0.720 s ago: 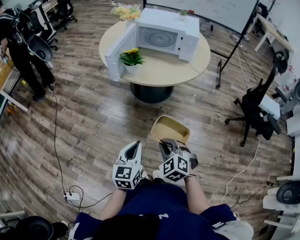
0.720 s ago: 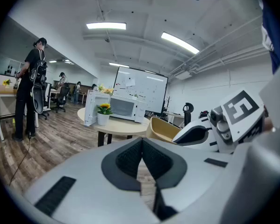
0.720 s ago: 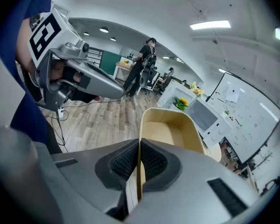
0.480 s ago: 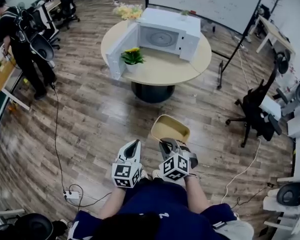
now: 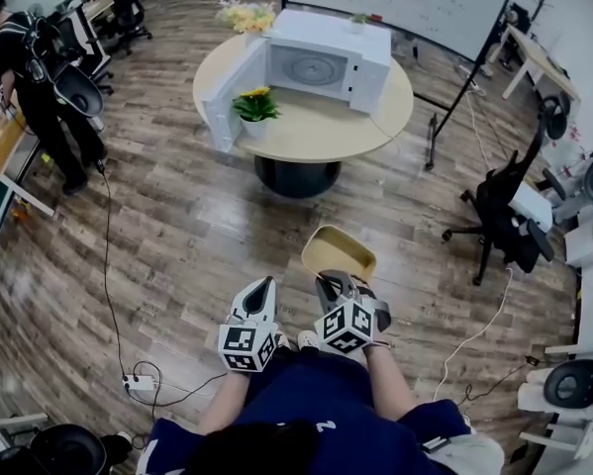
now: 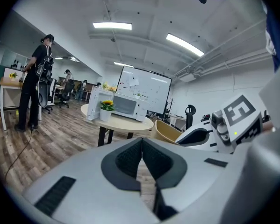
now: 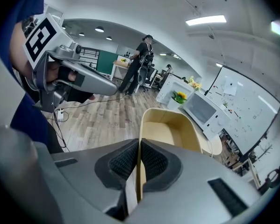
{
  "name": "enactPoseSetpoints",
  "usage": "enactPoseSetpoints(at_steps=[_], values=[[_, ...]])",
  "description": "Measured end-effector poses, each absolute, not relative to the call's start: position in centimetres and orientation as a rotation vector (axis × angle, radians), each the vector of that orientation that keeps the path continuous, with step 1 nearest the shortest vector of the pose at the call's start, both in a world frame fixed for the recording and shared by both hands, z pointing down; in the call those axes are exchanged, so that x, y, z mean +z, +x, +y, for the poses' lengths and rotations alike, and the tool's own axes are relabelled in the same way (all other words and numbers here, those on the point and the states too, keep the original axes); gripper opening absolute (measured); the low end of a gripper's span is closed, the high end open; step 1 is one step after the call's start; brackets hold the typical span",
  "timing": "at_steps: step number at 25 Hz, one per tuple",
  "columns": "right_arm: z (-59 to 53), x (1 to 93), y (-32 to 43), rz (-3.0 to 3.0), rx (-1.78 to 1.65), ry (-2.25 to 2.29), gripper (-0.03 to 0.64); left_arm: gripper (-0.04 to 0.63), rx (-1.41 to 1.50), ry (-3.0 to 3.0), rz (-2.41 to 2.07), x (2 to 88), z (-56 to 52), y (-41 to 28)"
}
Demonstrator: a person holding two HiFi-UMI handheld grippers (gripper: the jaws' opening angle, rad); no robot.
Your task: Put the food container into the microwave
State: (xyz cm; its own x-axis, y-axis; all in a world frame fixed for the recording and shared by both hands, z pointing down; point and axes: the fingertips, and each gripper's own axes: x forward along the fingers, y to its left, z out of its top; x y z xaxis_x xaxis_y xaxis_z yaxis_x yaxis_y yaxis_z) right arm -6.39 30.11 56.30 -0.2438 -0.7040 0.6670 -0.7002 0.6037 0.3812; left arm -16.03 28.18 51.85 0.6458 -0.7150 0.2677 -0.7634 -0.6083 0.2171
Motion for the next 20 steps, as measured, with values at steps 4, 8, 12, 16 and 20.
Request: enactPoseSetpoints(at_steps=[4,8,12,16,20], values=[[29.9,56.2,-6.5,-1.963,-0.004,1.121,0.023,0.163,0.219,2.545,-1.149,52.2,27.8,-15.8],[29.8,56.5,-6.6,-1.946,0.000,1.139,0.023,0.311,0.256,2.568,-1.125,52.7,27.6,-15.9],[29.4,56.8,-6.9,-1.931,0.004,1.176,0.023,0.395,0.366,2.664,-1.121,53.1,27.3,-15.9],[29.4,57.3,-7.6,-1.923,0.021,1.192,0.023,0.400,0.338,2.664,-1.086,53.2,27.2,-16.3],[29.3,57.6,-8.7,-1.924,0.028,1.196,0.023,0.400,0.334,2.658,-1.086,53.5,26.9,-17.4]])
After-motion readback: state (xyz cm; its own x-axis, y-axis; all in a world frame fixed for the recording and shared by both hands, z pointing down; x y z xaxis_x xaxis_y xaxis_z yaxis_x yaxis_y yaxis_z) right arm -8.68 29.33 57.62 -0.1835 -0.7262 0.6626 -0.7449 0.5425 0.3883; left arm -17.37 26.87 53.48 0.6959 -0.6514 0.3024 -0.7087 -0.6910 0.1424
